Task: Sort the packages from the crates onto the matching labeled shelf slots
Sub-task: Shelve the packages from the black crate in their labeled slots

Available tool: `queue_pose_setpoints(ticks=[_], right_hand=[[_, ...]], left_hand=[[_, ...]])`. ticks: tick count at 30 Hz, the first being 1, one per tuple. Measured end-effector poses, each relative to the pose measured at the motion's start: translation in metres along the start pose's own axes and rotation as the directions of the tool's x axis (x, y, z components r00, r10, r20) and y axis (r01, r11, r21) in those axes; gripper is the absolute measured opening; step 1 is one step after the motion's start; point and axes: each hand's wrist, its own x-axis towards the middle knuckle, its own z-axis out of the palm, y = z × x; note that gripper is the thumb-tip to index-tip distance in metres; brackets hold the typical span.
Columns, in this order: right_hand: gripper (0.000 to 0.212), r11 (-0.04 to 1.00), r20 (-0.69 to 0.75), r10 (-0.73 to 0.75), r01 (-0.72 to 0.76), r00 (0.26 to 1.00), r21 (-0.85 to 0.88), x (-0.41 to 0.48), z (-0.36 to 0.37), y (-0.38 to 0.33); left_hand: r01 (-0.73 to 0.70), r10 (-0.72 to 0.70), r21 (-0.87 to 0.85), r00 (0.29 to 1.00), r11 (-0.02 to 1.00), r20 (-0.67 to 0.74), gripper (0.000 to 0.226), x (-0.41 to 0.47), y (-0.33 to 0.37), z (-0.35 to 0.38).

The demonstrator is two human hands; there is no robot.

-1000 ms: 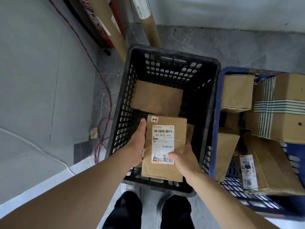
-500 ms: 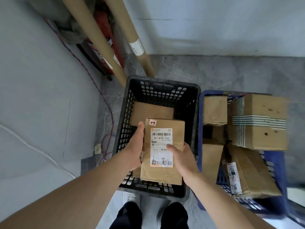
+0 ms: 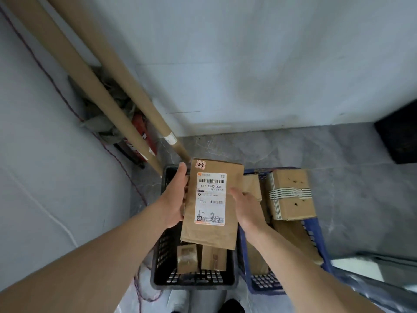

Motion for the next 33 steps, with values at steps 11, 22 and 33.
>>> queue_pose_setpoints(ticks=[11,22,33], right_hand=[[0.043,0.976,-0.182,-0.065,0.100,0.981,0.193,-0.144,-0.082,-0.084],[0.058,0.930,-0.368,-0.168,0.271,0.915,0.250,-0.258,-0.175,-0.095],[0.053,0.842,-0.500,-0.265,0.451,0.824,0.295,-0.373,-0.235,-0.048]], left_hand=[[-0.166,0.131,0.156,0.969,0.974,0.211,0.077,-0.141,0.090,0.055],[-0.323,0.250,0.152,0.896,0.934,0.366,0.076,-0.268,0.105,0.134],[-0.444,0.327,0.210,0.843,0.871,0.427,0.104,-0.384,0.059,0.202]])
